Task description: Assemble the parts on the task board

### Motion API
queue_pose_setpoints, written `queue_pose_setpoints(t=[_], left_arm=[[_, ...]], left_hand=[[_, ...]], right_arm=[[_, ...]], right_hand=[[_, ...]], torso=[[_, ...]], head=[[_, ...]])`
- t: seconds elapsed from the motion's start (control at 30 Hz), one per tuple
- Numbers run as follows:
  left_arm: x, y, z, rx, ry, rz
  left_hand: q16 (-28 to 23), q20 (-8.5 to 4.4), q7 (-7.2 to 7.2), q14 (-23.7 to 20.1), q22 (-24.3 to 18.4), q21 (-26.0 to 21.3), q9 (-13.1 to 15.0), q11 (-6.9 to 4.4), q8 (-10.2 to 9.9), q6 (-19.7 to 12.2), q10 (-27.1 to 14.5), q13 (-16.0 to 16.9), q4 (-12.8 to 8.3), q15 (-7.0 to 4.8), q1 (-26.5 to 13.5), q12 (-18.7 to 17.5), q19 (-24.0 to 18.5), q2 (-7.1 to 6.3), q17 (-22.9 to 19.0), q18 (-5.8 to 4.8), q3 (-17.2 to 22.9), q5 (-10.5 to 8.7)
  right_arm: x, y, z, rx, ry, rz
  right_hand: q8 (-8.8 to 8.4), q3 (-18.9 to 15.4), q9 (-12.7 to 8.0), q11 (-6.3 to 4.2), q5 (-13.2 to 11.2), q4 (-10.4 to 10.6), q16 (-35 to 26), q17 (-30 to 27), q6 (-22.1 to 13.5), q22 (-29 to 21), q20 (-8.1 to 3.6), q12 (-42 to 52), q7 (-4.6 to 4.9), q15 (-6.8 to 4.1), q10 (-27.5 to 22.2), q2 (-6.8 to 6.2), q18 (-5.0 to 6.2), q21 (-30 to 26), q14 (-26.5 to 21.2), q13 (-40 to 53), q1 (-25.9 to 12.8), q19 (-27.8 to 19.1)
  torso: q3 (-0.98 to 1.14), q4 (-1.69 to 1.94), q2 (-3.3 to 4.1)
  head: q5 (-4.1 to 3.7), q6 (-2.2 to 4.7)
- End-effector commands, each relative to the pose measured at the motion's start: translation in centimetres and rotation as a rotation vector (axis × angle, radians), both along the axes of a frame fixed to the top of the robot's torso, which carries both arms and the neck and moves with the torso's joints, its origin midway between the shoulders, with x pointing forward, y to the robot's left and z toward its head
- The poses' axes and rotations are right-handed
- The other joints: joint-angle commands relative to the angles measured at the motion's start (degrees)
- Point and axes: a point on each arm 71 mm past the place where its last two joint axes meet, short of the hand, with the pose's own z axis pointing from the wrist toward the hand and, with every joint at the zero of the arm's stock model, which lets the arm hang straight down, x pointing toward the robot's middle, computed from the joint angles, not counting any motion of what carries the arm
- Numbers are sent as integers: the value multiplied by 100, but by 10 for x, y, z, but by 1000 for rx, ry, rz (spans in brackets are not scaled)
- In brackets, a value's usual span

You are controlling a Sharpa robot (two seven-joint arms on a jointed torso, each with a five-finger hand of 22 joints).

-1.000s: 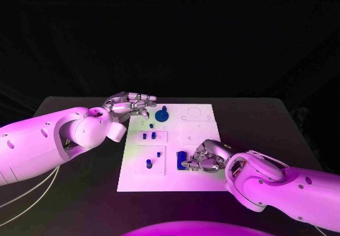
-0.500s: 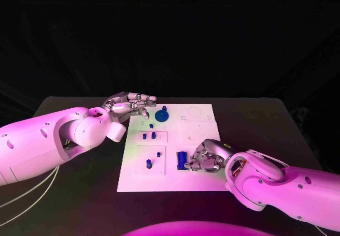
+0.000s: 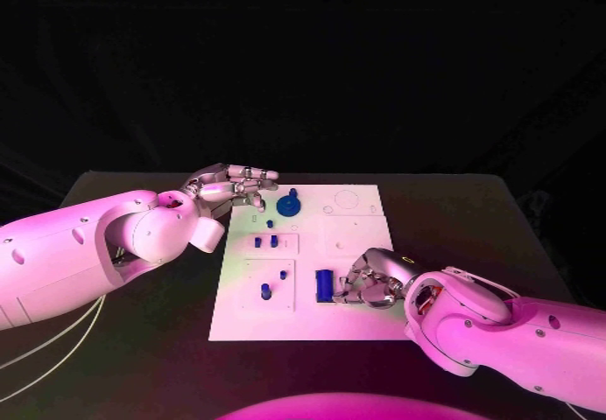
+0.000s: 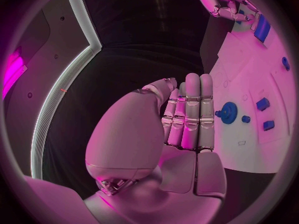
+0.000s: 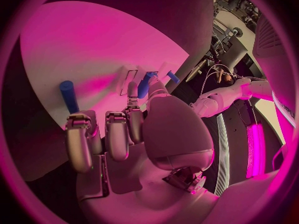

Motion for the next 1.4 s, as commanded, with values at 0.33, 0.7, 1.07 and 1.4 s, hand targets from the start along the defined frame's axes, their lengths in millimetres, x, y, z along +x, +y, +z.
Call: queue_pose_setpoints(t=[0.33,0.7,1.07,1.4], left_arm=[[-1,-2,1,-8,-5,-16],[-1,-3,1,-10,-5,-20],[-2,-4,1,-11,-4,-23],[-2,-5,1,-10,0,-28]], left_hand=[[-25,48,15,-43,-5,-33,-6,20,37,-43,-39,-9,-6,-11,-29,37,-5,9,-5,81,-34,-18],[-25,48,15,-43,-5,-33,-6,20,37,-43,-39,-9,-6,-11,-29,37,-5,9,-5,81,-34,-18],[-24,49,15,-48,-11,-41,-8,21,41,-49,-46,-11,-5,-9,-30,44,-5,10,-9,82,-43,-18],[-23,51,16,-49,-14,-46,-9,22,44,-50,-49,-11,1,-8,-37,48,-5,13,-11,81,-49,-18]], right_arm=[[8,-48,29,36,-117,-24],[11,-89,25,-105,-158,-61],[8,-87,6,-143,-122,-64],[7,-77,-7,-153,-91,-47]], right_hand=[[-374,29,-183,163,-12,18,-86,765,-335,1450,41,-411,153,86,-172,62,4,-155,446,80,181,513],[-465,-25,-249,186,-76,60,-56,825,-264,1471,74,-413,172,112,-154,13,-11,-87,461,87,152,545],[-474,-69,-267,169,-60,128,-58,823,-137,1472,81,-416,145,105,-141,-6,-12,-84,461,91,99,547],[-465,-51,-270,137,-10,129,-62,818,-37,1469,70,-428,104,83,-137,16,-9,-93,460,88,160,542]], torso=[[-1,-28,-14],[6,-25,-6],[-5,-9,-8],[-6,-1,-7]], head=[[-114,57],[-274,50],[-281,30],[-282,23]])
